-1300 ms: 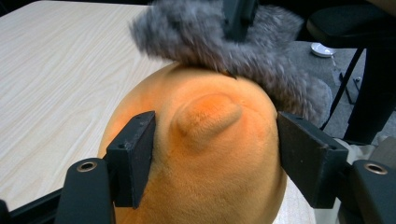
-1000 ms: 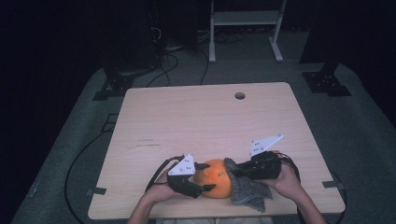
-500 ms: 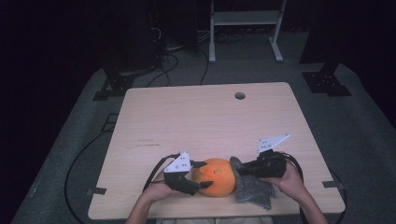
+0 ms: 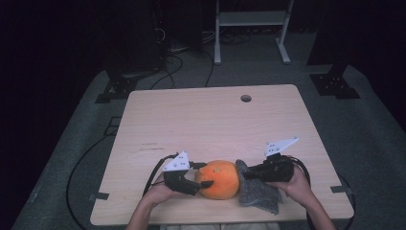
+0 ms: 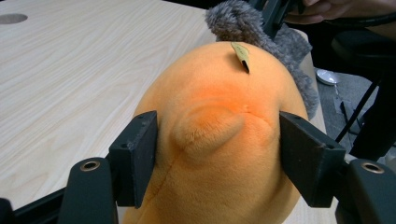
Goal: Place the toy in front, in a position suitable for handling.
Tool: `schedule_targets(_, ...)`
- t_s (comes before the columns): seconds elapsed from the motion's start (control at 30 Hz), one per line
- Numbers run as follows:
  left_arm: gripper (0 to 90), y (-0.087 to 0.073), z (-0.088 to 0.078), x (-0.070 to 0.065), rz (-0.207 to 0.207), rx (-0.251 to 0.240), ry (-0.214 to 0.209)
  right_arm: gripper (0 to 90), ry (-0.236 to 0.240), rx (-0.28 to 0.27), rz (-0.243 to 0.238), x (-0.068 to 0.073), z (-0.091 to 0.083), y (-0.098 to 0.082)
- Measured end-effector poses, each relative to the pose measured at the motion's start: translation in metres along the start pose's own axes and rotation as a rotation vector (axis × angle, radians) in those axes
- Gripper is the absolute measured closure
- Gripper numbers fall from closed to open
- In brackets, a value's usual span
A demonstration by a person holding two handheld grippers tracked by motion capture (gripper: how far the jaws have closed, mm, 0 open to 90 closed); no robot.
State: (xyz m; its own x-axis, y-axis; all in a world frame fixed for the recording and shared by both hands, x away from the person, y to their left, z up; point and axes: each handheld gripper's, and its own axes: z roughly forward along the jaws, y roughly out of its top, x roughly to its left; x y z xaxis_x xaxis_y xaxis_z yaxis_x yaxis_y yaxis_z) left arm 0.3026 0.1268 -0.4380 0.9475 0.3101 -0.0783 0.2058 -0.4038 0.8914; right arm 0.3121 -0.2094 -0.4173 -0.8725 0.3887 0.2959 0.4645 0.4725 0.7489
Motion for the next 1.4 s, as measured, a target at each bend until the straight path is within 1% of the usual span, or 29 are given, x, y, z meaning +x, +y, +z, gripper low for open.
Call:
schedule_targets(0.03,32.4,0.0,-0.001,0.001,-0.005,0.001,0.004,78.8,-0.014,0.028,0.001,-0.001,0.004,-0.002)
schedule_targets(0.07,32.5,-0.001,-0.001,0.002,-0.007,0.001,0.004,78.8,-0.027,0.073,0.007,-0.003,0.012,-0.007)
schedule_targets(0.13,32.5,-0.003,-0.002,0.003,-0.018,-0.006,0.003,78.9,-0.044,0.104,0.007,-0.005,0.015,-0.01)
schedule_targets(0.17,32.5,-0.003,-0.003,0.005,-0.022,-0.007,0.004,78.8,-0.049,0.103,0.007,-0.005,0.014,-0.01)
schedule_targets(0.23,32.6,-0.004,-0.005,0.007,-0.034,-0.007,0.009,78.8,-0.045,0.07,0.008,-0.003,0.008,-0.006)
schedule_targets(0.33,32.9,-0.005,-0.005,0.008,-0.038,-0.008,0.011,78.8,-0.001,-0.005,-0.002,0.003,0.001,0.0)
schedule_targets(0.37,32.9,-0.004,-0.005,0.008,-0.038,-0.007,0.012,78.8,0.001,-0.003,-0.004,0.003,0.002,0.001)
schedule_targets(0.43,32.8,-0.004,-0.005,0.008,-0.039,-0.004,0.012,78.7,-0.021,0.04,-0.011,0.003,0.009,-0.001)
schedule_targets(0.47,32.8,-0.005,-0.005,0.008,-0.042,-0.006,0.012,78.7,-0.037,0.081,-0.011,0.001,0.014,-0.003)
schedule_targets(0.53,32.8,-0.005,-0.005,0.009,-0.048,-0.01,0.017,78.7,-0.057,0.12,-0.004,-0.003,0.016,-0.007)
schedule_targets(0.6,32.8,-0.004,-0.005,0.009,-0.052,-0.01,0.02,78.6,-0.073,0.131,-0.003,-0.005,0.013,-0.007)
schedule_targets(0.63,32.8,-0.004,-0.004,0.008,-0.051,-0.01,0.02,78.6,-0.072,0.118,0.001,-0.004,0.011,-0.007)
schedule_targets(0.7,32.9,-0.002,-0.002,0.007,-0.045,-0.008,0.021,78.7,-0.053,0.058,-0.005,0.001,0.004,-0.001)
schedule_targets(0.73,32.9,-0.001,-0.001,0.006,-0.043,-0.005,0.025,78.7,-0.046,0.018,-0.02,0.007,0.0,0.005)
schedule_targets(0.77,32.9,0.001,0.001,0.004,-0.034,-0.001,0.027,78.7,-0.035,-0.007,-0.028,0.011,-0.001,0.009)
schedule_targets(0.8,32.9,0.003,0.003,0.002,-0.028,0.0,0.03,78.6,-0.018,-0.039,-0.048,0.018,-0.002,0.015)
schedule_targets(0.83,32.9,0.004,0.005,-0.001,-0.026,-0.001,0.035,78.5,-0.012,-0.061,-0.063,0.023,-0.001,0.019)
schedule_targets(0.87,32.9,0.006,0.007,-0.003,-0.021,0.0,0.037,78.1,-0.013,-0.07,-0.076,0.027,0.0,0.023)
schedule_targets(0.93,32.1,0.01,0.009,-0.008,-0.008,0.004,0.037,77.9,-0.031,-0.061,-0.097,0.032,0.006,0.026)
schedule_targets(0.97,30.7,0.012,0.01,-0.009,-0.004,0.004,0.031,77.9,-0.037,-0.038,-0.103,0.032,0.011,0.026)
schedule_targets(1.0,27.8,0.012,0.01,-0.01,0.0,0.0,0.023,78.1,-0.039,-0.019,-0.1,0.03,0.014,0.024)
schedule_targets(1.03,25.8,0.012,0.009,-0.009,0.0,-0.018,0.003,78.3,-0.032,-0.015,-0.089,0.028,0.015,0.022)
schedule_targets(1.07,21.8,0.012,0.009,-0.009,0.0,-0.018,0.003,78.3,-0.032,-0.015,-0.089,0.028,0.015,0.022)
schedule_targets(1.1,20.0,0.011,0.009,-0.006,-0.023,-0.027,-0.008,78.3,-0.011,-0.011,-0.058,0.02,0.011,0.015)
schedule_targets(1.17,17.6,0.008,0.012,-0.002,-0.052,-0.027,-0.041,78.3,-0.021,0.005,-0.046,0.017,0.008,0.011)
schedule_targets(1.23,15.1,0.005,0.017,0.0,-0.061,-0.019,-0.046,78.3,-0.017,0.013,-0.04,0.014,0.008,0.008)
schedule_targets(1.33,16.4,0.002,0.018,0.002,-0.08,-0.034,-0.055,78.3,-0.02,0.02,-0.035,0.013,0.009,0.007)
schedule_targets(1.37,19.8,0.002,0.017,0.002,-0.07,-0.029,-0.044,78.3,-0.018,0.017,-0.03,0.012,0.009,0.007)
schedule_targets(1.4,27.1,0.004,0.016,0.0,-0.064,-0.026,-0.033,78.4,-0.02,0.009,-0.025,0.012,0.009,0.007)
